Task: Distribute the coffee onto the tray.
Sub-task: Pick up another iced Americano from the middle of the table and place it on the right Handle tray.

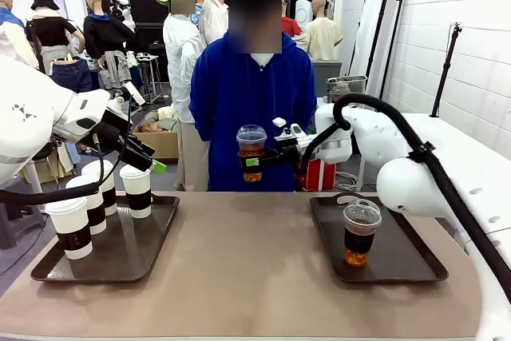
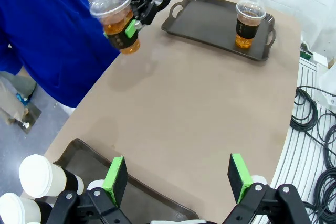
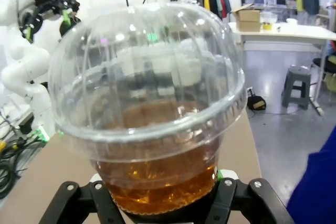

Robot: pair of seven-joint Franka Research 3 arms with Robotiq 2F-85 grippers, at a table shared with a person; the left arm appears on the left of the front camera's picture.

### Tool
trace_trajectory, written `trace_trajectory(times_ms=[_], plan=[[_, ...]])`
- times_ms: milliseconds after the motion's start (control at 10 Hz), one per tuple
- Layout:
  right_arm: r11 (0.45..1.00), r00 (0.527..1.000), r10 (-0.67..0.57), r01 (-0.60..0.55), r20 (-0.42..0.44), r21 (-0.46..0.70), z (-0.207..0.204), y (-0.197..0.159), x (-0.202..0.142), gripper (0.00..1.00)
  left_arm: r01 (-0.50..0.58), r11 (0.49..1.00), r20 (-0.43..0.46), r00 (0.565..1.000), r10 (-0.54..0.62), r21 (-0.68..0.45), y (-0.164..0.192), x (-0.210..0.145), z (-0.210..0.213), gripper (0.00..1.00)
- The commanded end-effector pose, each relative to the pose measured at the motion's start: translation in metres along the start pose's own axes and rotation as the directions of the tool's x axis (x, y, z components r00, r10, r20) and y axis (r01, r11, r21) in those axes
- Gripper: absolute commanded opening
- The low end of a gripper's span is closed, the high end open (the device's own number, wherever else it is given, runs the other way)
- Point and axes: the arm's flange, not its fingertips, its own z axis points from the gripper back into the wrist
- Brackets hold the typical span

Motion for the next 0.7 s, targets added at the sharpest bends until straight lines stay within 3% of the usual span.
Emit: trace_trajectory(times_ms=[0, 600], plan=[[1.0, 0.999, -0.027, 0.027, -0.03, -0.012, 0.03, 0.047, 0.002, 0.64, 0.014, 1.0, 0.011, 1.0, -0.014, -0.016, 0.003, -0.002, -0.001, 1.0], [0.99, 1.0, -0.024, 0.023, -0.008, -0.142, 0.108, 0.112, -0.024, 0.64, 0.014, 1.0, 0.011, 1.0, -0.014, -0.016, 0.003, -0.002, -0.001, 1.0]])
